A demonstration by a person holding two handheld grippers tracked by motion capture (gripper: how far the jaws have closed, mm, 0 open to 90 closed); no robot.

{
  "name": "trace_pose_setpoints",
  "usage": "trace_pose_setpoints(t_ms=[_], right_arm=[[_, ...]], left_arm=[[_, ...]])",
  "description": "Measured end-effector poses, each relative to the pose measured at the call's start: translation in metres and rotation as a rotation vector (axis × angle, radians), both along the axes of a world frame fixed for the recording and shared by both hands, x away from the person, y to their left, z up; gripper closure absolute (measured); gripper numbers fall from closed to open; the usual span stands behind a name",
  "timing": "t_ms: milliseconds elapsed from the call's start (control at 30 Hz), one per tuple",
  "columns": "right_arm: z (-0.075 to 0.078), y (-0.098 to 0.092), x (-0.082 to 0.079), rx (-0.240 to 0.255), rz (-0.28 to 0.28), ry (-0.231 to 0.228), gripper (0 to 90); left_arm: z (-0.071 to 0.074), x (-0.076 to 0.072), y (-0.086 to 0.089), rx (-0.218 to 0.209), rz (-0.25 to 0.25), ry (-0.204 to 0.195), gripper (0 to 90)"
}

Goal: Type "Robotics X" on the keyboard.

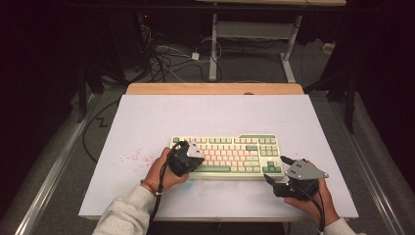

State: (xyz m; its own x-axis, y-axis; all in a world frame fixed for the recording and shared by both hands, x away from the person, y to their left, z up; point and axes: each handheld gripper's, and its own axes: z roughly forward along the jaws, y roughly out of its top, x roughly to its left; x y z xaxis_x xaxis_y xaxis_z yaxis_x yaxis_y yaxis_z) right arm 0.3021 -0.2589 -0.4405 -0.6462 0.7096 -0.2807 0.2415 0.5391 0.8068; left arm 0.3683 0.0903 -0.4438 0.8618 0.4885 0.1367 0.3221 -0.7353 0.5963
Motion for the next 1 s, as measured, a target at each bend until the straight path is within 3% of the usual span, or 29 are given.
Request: trace_pose_setpoints(t_ms=[333, 500, 633, 1000], right_arm=[[-0.0002, 0.0001, 0.0, -0.004, 0.002, -0.001, 21.7], [-0.0005, 0.0001, 0.0003, -0.012, 0.002, -0.001, 21.8], [0.0024, -0.0016, -0.0004, 0.008, -0.008, -0.022, 22.0], [0.0013, -0.0011, -0.0002, -0.002, -0.005, -0.015, 21.8]], left_arm=[[-0.0013, 0.0006, 0.0009, 0.001, 0.005, -0.004, 85.2], [-0.0032, 0.0002, -0.0006, 0.022, 0.0, -0.008, 86.6], [-0.0006, -0.0003, 0.0013, 0.012, 0.004, -0.019, 86.1], [0.0053, -0.0022, 0.006, -0.014, 0.016, -0.048, 85.3]])
